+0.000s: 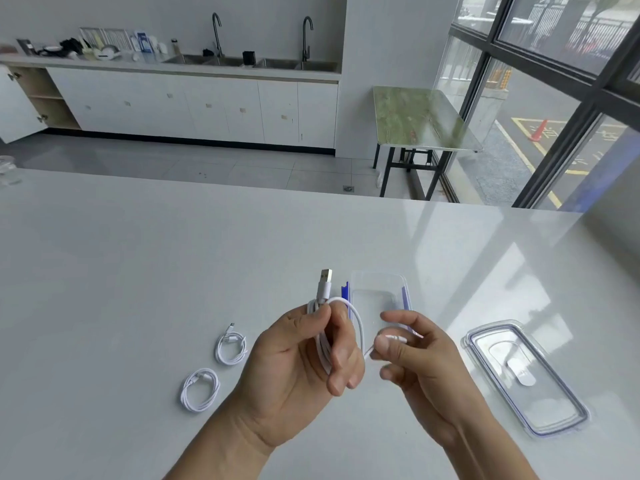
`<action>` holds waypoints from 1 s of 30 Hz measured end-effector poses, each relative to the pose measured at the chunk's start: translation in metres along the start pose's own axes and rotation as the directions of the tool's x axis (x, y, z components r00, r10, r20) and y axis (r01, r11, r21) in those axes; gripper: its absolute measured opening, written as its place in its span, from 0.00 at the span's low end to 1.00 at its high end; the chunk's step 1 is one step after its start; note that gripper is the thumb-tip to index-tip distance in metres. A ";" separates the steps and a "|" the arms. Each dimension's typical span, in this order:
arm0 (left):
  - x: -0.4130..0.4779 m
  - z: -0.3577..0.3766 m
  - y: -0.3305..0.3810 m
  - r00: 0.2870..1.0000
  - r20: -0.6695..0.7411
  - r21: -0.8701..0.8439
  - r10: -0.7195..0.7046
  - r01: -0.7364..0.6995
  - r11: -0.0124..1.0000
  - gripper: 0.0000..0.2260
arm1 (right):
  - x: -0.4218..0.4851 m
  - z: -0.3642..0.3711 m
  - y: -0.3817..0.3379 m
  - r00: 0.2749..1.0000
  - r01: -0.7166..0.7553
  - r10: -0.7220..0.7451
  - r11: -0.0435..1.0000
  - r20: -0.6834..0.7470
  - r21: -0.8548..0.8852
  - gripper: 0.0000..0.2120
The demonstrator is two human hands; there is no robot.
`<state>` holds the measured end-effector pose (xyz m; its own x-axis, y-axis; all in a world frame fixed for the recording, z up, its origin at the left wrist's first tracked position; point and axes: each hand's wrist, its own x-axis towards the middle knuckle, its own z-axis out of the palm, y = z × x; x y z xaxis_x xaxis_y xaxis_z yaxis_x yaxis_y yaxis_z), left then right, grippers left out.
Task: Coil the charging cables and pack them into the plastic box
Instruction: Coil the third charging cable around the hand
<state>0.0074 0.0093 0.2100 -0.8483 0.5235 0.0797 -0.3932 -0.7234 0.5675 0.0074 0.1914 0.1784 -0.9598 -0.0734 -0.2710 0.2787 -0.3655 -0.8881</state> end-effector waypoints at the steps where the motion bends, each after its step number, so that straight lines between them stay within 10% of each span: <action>1: 0.000 -0.001 -0.002 1.000 0.011 -0.005 -0.008 0.008 1.000 0.07 | 0.001 0.002 0.000 1.000 -0.022 0.022 0.994 -0.007 0.110 0.31; 8: 0.005 -0.006 -0.014 0.997 0.078 -0.041 -0.024 0.027 0.999 0.07 | 0.003 0.022 -0.002 0.981 -0.165 0.120 0.929 0.154 0.330 0.24; 18: 0.001 -0.020 -0.015 1.000 0.003 -0.019 -0.023 0.023 1.000 0.07 | -0.011 0.034 -0.010 0.992 0.114 -0.106 0.981 0.063 -0.154 0.06; 22: 0.001 -0.022 -0.017 0.999 -0.021 0.004 -0.043 0.043 0.999 0.06 | -0.018 0.041 -0.005 0.935 0.327 -0.338 0.712 0.105 -0.621 0.07; 30: 0.001 -0.019 -0.022 0.995 -0.036 -0.002 -0.098 0.098 0.995 0.05 | -0.021 0.041 -0.002 0.934 0.346 -0.315 0.682 0.168 -0.645 0.06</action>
<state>0.0087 0.0170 0.1821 -0.8182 0.5749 -0.0060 -0.4747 -0.6698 0.5709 0.0257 0.1557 0.2012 -0.9900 -0.1091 0.0889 -0.1200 0.3237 -0.9385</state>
